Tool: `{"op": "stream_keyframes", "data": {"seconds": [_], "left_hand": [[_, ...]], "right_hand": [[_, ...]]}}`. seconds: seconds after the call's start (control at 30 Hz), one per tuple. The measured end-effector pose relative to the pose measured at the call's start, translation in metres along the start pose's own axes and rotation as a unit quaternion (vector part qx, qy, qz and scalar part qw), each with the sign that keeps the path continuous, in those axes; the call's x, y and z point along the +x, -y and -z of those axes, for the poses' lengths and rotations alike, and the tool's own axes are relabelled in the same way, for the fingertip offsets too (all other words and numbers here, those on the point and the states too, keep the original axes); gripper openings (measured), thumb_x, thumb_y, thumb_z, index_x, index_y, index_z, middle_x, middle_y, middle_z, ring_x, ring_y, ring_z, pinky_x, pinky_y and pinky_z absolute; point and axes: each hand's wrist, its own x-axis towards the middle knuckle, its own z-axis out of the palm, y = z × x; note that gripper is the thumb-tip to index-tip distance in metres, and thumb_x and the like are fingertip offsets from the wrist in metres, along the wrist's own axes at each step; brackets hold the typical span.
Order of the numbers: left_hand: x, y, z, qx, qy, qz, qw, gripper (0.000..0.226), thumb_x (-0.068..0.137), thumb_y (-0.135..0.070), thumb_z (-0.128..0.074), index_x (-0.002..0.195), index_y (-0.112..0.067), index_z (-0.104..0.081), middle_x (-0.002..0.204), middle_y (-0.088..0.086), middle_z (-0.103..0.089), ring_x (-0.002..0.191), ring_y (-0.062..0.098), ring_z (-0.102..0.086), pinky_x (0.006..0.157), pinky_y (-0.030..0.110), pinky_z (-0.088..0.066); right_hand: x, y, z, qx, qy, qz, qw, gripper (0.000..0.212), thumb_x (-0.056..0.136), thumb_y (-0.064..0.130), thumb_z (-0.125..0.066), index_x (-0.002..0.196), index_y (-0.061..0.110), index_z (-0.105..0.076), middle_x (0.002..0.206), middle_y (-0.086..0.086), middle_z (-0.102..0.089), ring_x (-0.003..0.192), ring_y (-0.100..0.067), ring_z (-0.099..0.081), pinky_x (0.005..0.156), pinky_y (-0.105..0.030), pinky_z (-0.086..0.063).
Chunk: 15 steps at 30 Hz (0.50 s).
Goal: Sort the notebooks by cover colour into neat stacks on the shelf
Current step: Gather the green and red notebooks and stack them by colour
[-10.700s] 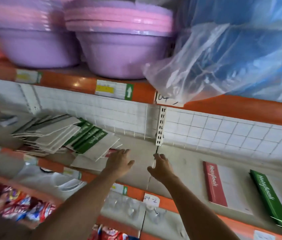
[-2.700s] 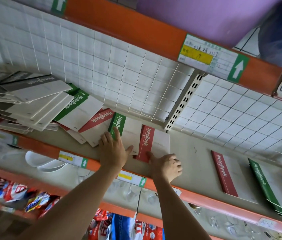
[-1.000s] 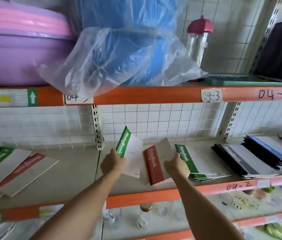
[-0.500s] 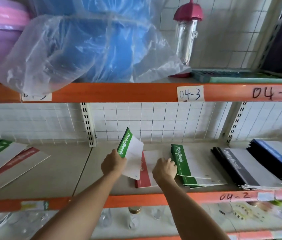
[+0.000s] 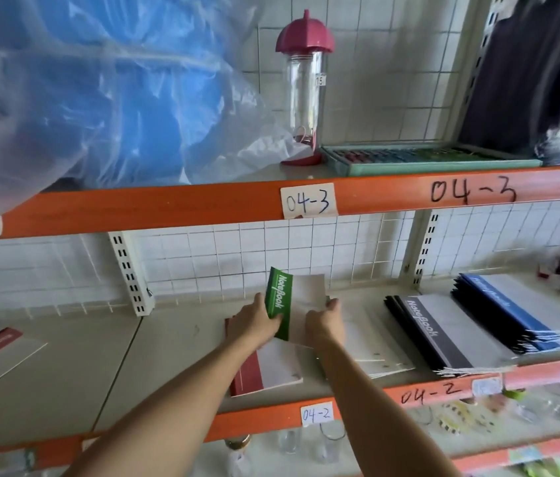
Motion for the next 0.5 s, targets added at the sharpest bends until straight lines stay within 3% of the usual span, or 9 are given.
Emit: {"op": "stream_keyframes", "data": {"seconds": [0.1,0.2,0.37,0.5], "left_hand": [[0.004,-0.017,-0.013,0.018,0.013,-0.092,0.996,0.053,0.096,-0.057,-0.048,0.136,-0.023,-0.039,0.121,0.002,-0.064,0.089,0.017,-0.067,0.068,0.034,-0.058],[0.006,-0.029,-0.021,0.073,0.024,-0.138,0.987,0.06,0.098,-0.058,-0.042,0.145,-0.022,-0.033,0.138,0.003,-0.054,0.105,0.021,-0.064,0.075,0.031,-0.055],[0.008,-0.035,-0.035,0.148,0.037,-0.183,0.971,0.062,0.099,-0.054,-0.044,0.147,-0.017,-0.031,0.132,0.009,-0.055,0.111,0.023,-0.058,0.092,0.041,-0.052],[0.01,-0.036,-0.04,0.156,0.037,-0.176,0.971,0.061,0.1,-0.053,-0.043,0.146,-0.015,-0.032,0.131,0.01,-0.056,0.115,0.026,-0.056,0.097,0.043,-0.049]], "right_hand": [[0.015,-0.011,0.031,-0.049,-0.041,0.024,0.998,0.032,0.082,0.008,-0.046,0.113,0.016,-0.041,0.094,-0.012,-0.065,0.082,-0.031,-0.061,0.071,-0.035,-0.048],[0.026,-0.026,0.058,-0.124,-0.039,0.027,0.991,0.037,0.083,0.01,-0.047,0.119,0.017,-0.042,0.098,-0.009,-0.066,0.083,-0.029,-0.062,0.07,-0.032,-0.046],[0.028,-0.041,0.072,-0.228,-0.077,0.045,0.97,0.04,0.084,0.011,-0.048,0.124,0.014,-0.046,0.113,-0.01,-0.062,0.096,-0.03,-0.062,0.077,-0.034,-0.048],[0.03,-0.048,0.069,-0.322,-0.084,0.064,0.941,0.037,0.09,0.011,-0.048,0.127,0.009,-0.048,0.131,-0.016,-0.048,0.118,-0.032,-0.052,0.098,-0.041,-0.046]]}}
